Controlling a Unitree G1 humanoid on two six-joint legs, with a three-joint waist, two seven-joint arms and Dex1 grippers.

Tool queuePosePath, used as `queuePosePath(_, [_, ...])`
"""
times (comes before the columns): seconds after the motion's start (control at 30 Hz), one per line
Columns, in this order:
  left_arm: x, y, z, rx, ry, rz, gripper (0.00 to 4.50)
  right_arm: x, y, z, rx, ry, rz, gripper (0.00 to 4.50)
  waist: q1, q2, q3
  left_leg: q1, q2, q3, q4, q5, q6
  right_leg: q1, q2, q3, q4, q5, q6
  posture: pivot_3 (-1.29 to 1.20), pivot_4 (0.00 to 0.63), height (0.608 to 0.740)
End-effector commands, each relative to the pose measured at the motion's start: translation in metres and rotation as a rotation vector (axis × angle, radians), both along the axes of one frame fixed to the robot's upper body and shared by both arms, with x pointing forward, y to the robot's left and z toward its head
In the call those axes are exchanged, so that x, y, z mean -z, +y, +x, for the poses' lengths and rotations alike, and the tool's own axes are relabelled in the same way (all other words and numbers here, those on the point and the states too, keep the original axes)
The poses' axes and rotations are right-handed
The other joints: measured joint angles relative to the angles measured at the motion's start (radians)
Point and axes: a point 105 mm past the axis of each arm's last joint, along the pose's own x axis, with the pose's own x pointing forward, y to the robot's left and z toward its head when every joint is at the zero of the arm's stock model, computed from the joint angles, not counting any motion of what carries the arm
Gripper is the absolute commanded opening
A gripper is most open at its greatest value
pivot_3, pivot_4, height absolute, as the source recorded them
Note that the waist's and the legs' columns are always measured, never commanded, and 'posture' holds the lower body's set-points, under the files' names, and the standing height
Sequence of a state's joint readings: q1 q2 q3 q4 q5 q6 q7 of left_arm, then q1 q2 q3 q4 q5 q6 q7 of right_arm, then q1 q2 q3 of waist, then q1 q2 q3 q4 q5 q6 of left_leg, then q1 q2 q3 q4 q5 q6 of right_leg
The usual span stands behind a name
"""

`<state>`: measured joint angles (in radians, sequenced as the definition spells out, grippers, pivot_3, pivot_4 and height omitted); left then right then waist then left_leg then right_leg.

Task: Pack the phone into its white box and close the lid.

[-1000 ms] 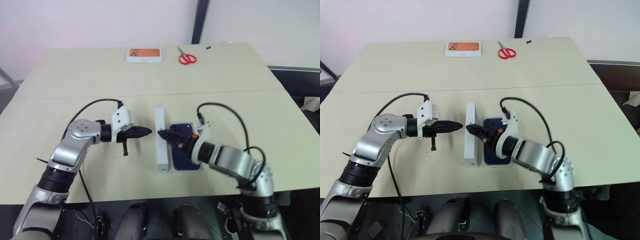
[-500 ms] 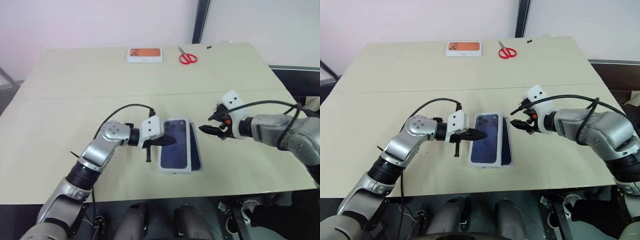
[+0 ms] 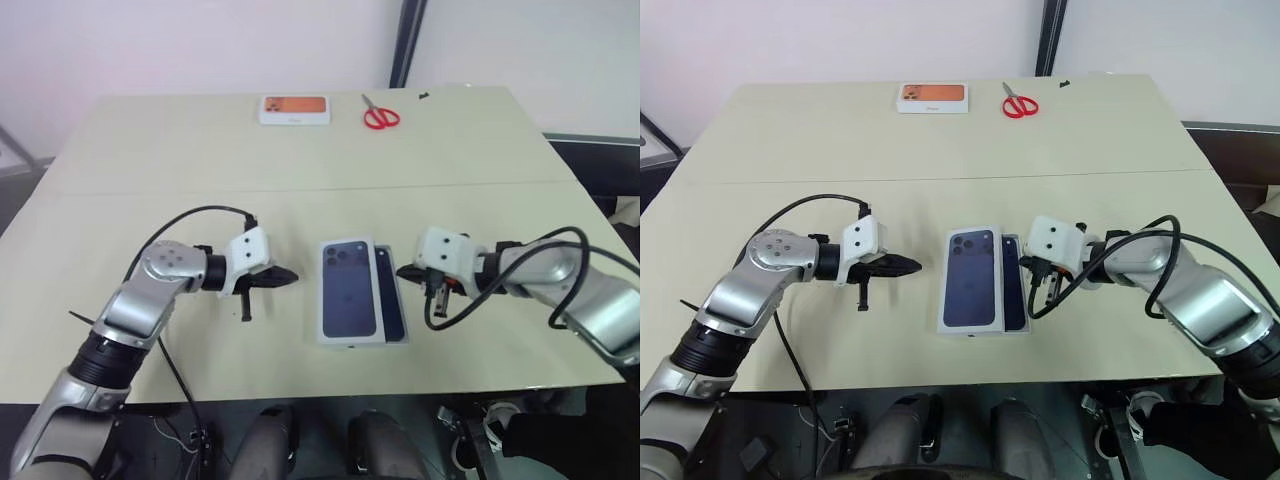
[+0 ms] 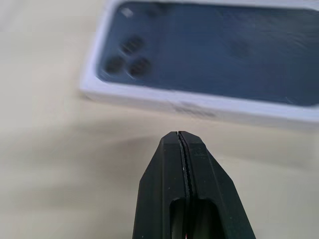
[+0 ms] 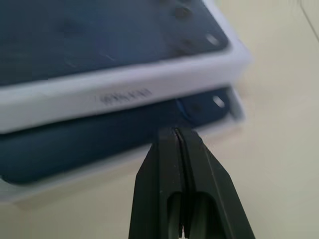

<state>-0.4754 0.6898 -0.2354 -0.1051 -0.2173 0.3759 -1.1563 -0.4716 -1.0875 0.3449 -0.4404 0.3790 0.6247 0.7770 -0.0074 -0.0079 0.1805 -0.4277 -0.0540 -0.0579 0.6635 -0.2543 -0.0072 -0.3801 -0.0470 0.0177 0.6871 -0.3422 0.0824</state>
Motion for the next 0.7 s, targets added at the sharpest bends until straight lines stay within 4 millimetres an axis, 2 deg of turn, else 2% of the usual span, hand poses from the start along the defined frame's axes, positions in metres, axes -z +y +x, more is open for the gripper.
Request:
queuePosePath(0.03, [0.002,-0.015,-0.006,0.060,0.008,0.011,0.00,-0.003,0.011,-0.005,-0.052,-0.030,0.001,0.03,0.000,0.000,0.000,0.000,0.000,0.000,0.000,0.000,0.000,0.000,0.000,0.000,0.000,0.000,0.000,0.00,0.150,0.740])
queuePosePath(0.3, [0.009,-0.051,-0.009,0.126,0.008,-0.005,0.00,0.003,0.012,-0.007,-0.051,-0.012,-0.009,0.03,-0.003,0.000,0.000,0.000,0.000,0.000,0.000,0.000,0.000,0.000,0.000,0.000,0.001,0.000,0.000,0.00,0.150,0.740])
queuePosePath(0.7, [-0.008,-0.072,-0.007,0.131,-0.030,-0.135,0.00,0.002,-0.001,-0.013,-0.029,-0.001,-0.027,0.03,-0.001,0.000,0.000,0.001,0.000,0.000,0.001,0.000,0.000,0.001,0.000,0.000,0.001,0.000,0.000,0.00,0.150,0.740])
